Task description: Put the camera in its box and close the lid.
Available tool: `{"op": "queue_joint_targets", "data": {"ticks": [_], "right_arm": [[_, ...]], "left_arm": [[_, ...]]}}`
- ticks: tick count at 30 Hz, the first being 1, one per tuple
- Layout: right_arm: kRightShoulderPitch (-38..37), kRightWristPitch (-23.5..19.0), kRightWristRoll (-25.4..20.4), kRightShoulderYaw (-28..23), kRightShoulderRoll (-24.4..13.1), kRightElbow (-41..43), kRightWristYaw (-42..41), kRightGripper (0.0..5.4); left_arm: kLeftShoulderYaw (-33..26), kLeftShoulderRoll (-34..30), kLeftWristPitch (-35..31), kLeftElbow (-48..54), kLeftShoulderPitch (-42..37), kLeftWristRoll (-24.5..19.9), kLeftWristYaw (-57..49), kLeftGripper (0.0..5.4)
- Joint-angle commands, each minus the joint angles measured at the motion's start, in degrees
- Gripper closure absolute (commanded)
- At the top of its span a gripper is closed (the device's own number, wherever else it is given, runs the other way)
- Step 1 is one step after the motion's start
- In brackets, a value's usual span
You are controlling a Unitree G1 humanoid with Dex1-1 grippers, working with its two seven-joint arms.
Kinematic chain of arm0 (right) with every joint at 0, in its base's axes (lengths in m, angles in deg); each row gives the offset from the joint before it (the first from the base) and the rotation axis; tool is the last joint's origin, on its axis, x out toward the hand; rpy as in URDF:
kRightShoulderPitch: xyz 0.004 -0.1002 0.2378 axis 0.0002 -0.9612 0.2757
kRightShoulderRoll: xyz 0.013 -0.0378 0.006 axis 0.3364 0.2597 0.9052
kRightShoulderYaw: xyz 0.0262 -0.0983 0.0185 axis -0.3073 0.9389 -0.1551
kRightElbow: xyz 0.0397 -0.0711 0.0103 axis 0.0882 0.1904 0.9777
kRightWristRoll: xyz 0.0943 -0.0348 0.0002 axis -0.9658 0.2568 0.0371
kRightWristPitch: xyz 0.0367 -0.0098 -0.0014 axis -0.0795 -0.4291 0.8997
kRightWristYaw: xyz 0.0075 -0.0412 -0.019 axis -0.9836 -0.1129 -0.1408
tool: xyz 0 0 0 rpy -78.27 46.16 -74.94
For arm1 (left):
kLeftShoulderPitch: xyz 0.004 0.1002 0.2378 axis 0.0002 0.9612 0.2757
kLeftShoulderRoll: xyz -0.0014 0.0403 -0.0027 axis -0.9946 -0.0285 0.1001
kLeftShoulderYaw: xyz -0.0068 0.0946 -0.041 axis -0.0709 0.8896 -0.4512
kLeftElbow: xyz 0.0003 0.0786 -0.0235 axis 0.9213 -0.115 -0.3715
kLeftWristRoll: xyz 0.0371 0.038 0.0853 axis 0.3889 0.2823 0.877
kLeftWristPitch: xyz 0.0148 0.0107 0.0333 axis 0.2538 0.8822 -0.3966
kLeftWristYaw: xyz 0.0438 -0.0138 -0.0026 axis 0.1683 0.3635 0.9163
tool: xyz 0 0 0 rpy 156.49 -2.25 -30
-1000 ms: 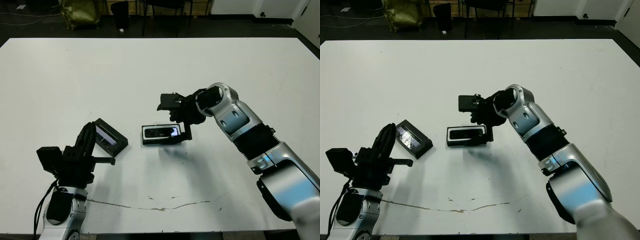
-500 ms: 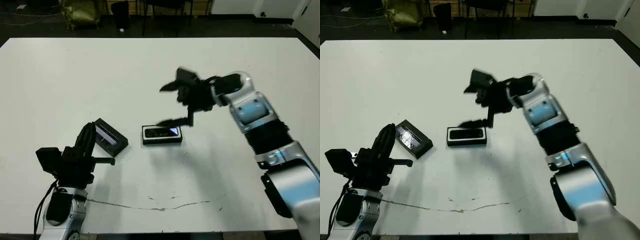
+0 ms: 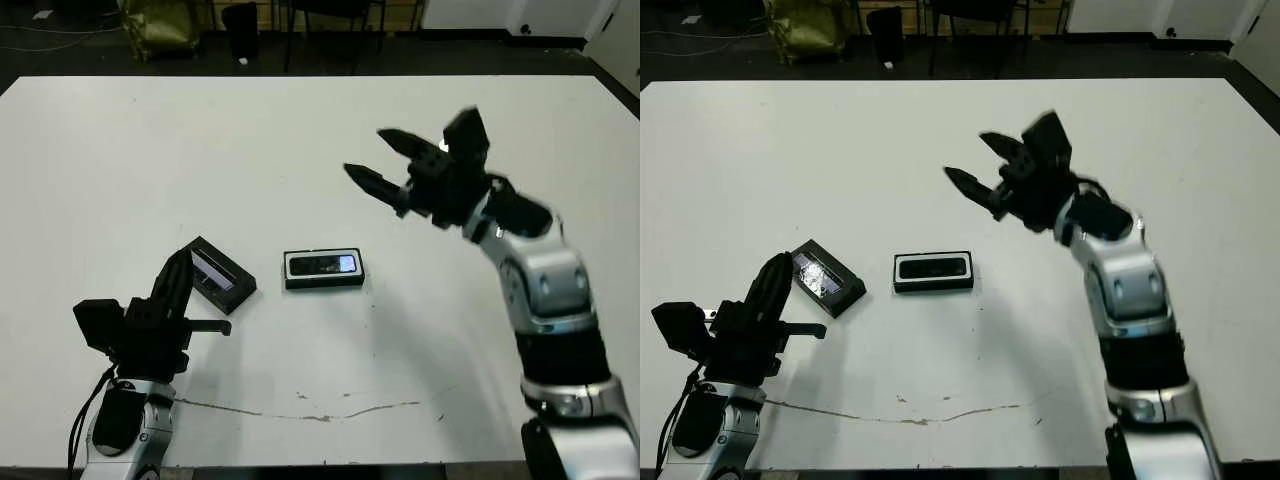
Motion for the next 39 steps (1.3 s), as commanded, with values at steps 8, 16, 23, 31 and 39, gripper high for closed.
{"op": "queue_joint_targets", "data": {"ticks": [8,16,23,31,39], "right_arm": [[-15.76,4.02,-1.41,-0.67,3.97,9.98,9.41,5.38],[-31.7,9.78,-8.2,-5.8,5.27,17.69,10.88,5.38],[-42.16,9.28,-11.85,-9.53,4.85,22.45,12.46,5.38],[-44.61,9.52,-13.29,-10.82,4.05,23.6,13.5,5.38],[-43.33,10.56,-15.27,-11.12,3.82,21.03,12.97,5.4]], "left_arm": [[-0.72,-0.74,0.46,-1.0,0.59,-0.91,0.78,5.4],[-3.05,-4.2,0.1,-0.06,-1.18,1.42,1.52,5.4],[-8.99,-14.77,-5.91,1.03,-9.51,0.63,5.93,5.4],[-6.83,-37.22,-11.91,-11.4,-29.38,1.97,26.56,5.4],[10.02,-43.59,-10.28,-28.88,-52.55,6.21,53.06,4.1]]}}
